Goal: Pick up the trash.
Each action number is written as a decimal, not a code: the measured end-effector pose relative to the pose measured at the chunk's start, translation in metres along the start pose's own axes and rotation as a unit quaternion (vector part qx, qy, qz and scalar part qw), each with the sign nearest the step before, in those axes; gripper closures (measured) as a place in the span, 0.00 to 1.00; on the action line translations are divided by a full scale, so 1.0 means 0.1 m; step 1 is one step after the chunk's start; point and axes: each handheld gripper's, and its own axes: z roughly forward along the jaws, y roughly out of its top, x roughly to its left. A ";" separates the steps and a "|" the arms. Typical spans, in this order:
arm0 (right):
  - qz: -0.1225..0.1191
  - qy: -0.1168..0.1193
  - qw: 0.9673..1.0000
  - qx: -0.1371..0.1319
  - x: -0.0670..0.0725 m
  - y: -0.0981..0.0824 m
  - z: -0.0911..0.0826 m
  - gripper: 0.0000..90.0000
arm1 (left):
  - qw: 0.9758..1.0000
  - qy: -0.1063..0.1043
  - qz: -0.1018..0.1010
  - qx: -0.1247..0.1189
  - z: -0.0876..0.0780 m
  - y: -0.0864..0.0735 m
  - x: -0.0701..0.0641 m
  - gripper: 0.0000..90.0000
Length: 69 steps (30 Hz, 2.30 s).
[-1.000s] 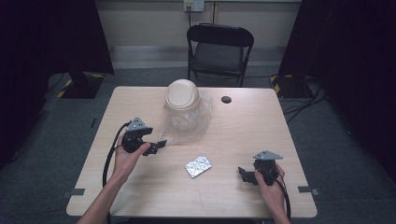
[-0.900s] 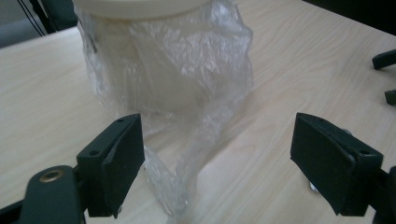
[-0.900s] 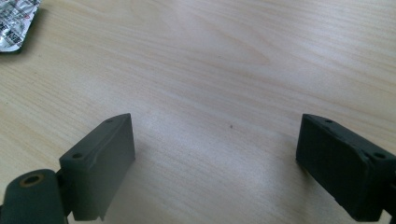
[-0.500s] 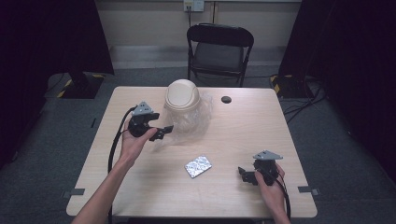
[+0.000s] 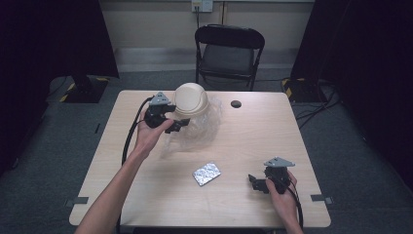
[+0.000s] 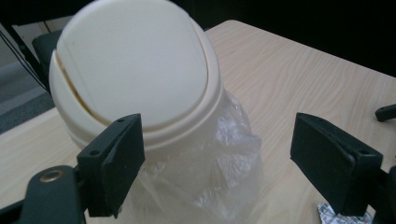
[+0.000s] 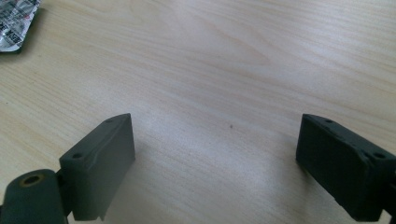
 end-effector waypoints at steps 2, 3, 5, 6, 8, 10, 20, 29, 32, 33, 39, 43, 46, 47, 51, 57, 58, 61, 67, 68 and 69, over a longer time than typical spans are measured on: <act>0.000 0.000 1.000 0.000 0.00 0.00 0.00 0.12 | 1.000 -0.005 -0.006 -0.009 0.03 0.06 0.02 0.19; 0.000 0.000 1.000 0.000 0.00 0.00 0.00 0.12 | 1.000 -0.009 -0.008 -0.007 0.05 0.08 0.04 0.19; 0.000 0.000 1.000 0.000 0.00 0.00 0.00 0.12 | 1.000 -0.010 -0.002 0.000 0.11 0.13 0.05 0.19; 0.000 0.000 1.000 0.000 0.00 0.00 0.00 0.12 | 1.000 -0.010 -0.002 0.000 0.11 0.13 0.05 0.19; 0.000 0.000 1.000 0.000 0.00 0.00 0.00 0.12 | 1.000 -0.018 0.002 0.003 0.21 0.18 0.04 0.19; 0.000 0.000 1.000 0.000 0.00 0.00 0.00 0.12 | 1.000 -0.020 0.005 0.012 0.29 0.20 0.02 0.19; 0.000 0.000 1.000 0.000 0.00 0.00 0.00 0.12 | 0.999 -0.019 0.008 0.036 0.57 0.18 0.03 0.19; 0.000 0.000 1.000 0.000 0.00 0.00 0.00 0.12 | 0.998 -0.025 0.023 0.054 0.74 0.17 -0.06 0.19; 0.000 0.000 1.000 0.000 0.00 0.00 0.00 0.12 | 0.998 -0.023 0.015 0.057 0.83 0.15 -0.08 0.19; 0.000 0.000 1.000 0.000 0.00 0.00 0.00 0.12 | 0.998 -0.021 0.017 0.057 0.84 0.15 -0.07 0.19; 0.000 0.000 1.000 0.000 0.00 0.00 0.00 0.12 | 0.998 -0.017 0.004 0.053 0.87 0.12 -0.03 0.19; 0.000 0.000 1.000 0.000 0.00 0.00 0.00 0.12 | 0.999 -0.011 0.006 0.048 0.81 0.12 -0.06 0.19; 0.000 0.000 1.000 0.000 0.00 0.00 0.00 0.12 | 0.999 -0.003 0.010 0.040 0.73 0.12 -0.08 0.20; 0.000 0.000 1.000 0.000 0.00 0.00 0.00 0.12 | 0.999 -0.003 0.010 0.040 0.73 0.12 -0.08 0.20; 0.000 0.000 1.000 0.000 0.00 0.00 0.00 0.12 | 0.999 0.000 0.018 0.026 0.58 0.10 -0.11 0.20; 0.000 0.000 1.000 0.000 0.00 0.00 0.00 0.12 | 1.000 -0.004 0.010 0.015 0.42 0.02 -0.12 0.20; 0.000 0.000 1.000 0.000 0.00 0.00 0.00 0.12 | 1.000 0.003 0.016 0.007 0.37 0.00 -0.15 0.20; 0.000 0.000 1.000 0.000 0.00 0.00 0.00 0.12 | 1.000 -0.002 0.007 -0.004 0.28 -0.01 -0.17 0.20; 0.000 0.000 1.000 0.000 0.00 0.00 0.00 0.12 | 1.000 -0.001 0.013 -0.017 0.13 -0.03 -0.23 0.21; 0.000 0.000 1.000 0.000 0.00 0.00 0.00 0.12 | 1.000 -0.006 0.012 -0.017 0.11 -0.06 -0.25 0.21; 0.000 0.000 1.000 0.000 0.00 0.00 0.00 0.12 | 1.000 -0.006 0.016 -0.017 0.09 -0.08 -0.27 0.21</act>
